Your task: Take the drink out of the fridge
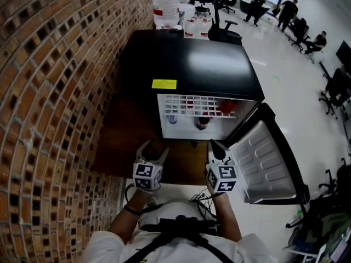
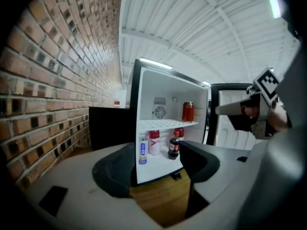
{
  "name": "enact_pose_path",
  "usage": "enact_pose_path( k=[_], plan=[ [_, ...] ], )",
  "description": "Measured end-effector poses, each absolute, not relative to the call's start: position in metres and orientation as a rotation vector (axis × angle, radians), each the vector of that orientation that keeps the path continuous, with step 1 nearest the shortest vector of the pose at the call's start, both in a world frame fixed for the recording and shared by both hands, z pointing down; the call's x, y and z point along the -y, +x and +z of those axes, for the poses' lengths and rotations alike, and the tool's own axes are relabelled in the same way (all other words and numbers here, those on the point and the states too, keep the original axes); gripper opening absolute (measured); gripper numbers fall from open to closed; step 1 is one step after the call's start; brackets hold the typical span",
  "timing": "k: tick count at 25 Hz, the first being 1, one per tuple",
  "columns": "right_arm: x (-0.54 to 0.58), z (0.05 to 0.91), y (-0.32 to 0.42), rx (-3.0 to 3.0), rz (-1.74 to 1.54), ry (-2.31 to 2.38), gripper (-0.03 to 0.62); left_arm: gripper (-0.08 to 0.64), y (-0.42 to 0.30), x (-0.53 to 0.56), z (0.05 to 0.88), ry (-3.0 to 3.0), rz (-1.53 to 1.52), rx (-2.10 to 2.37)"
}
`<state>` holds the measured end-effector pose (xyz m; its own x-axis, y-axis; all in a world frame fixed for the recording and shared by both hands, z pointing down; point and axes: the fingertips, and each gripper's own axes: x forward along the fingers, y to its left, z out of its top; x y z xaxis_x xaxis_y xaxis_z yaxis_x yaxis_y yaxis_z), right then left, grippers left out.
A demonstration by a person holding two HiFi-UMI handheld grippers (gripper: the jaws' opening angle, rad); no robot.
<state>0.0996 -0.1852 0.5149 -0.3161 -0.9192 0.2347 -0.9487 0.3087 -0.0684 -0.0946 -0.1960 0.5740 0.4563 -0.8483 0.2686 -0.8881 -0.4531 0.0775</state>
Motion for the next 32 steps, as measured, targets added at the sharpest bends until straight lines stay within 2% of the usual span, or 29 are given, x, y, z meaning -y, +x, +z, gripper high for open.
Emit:
enact_pose_path(
  k=[1, 4, 8, 17, 32],
  plan=[
    [0.185, 0.513, 0.102, 2.412, 0.289, 1.747, 0.008, 0.293, -0.087, 0.196, 0.563, 2.522, 0.274, 1.499],
    [0.184, 0.509, 0.108, 2.405, 0.282, 1.772, 0.008, 0.197, -0.070, 0.198, 0.537, 2.572, 0.243, 1.468],
    [0.182, 0.507, 0.114, 2.394, 0.270, 1.787, 0.008, 0.013, -0.048, 0.203, 0.517, 2.614, 0.184, 1.418],
    [0.179, 0.502, 0.121, 2.378, 0.270, 1.806, 0.008, 0.005, -0.015, 0.211, 0.503, 2.644, 0.158, 1.344],
    [0.181, 0.498, 0.120, 2.355, 0.261, 1.789, 0.008, 0.005, -0.010, 0.213, 0.502, 2.624, 0.149, 1.340]
  ],
)
